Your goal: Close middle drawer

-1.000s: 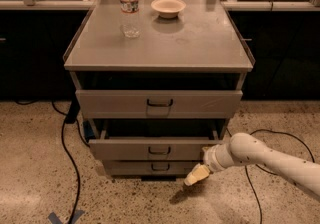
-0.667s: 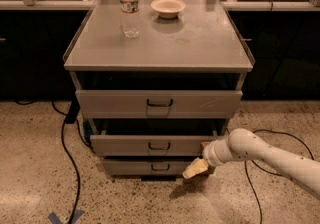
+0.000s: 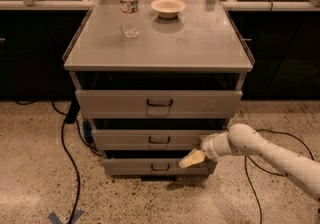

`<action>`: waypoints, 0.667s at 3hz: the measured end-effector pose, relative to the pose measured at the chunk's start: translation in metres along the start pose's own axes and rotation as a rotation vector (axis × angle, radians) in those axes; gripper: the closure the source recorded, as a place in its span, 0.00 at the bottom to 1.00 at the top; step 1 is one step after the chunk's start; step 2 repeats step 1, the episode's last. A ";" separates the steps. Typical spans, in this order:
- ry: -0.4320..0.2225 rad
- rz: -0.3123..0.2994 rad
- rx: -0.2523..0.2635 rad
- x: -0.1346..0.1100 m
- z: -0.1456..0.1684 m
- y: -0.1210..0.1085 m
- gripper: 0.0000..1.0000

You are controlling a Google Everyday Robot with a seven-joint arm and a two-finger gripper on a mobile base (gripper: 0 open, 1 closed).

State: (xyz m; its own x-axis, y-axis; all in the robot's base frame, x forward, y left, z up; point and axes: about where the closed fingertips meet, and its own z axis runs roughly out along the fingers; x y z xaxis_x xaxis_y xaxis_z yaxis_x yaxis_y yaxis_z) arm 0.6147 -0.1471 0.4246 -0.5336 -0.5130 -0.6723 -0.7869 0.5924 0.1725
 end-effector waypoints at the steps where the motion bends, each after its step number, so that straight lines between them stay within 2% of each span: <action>1: 0.000 0.000 0.000 0.000 0.000 0.000 0.00; 2: 0.000 0.000 0.000 0.000 0.000 0.000 0.00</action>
Offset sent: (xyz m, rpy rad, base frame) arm 0.0000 0.0000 0.0000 0.0000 0.0000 0.0000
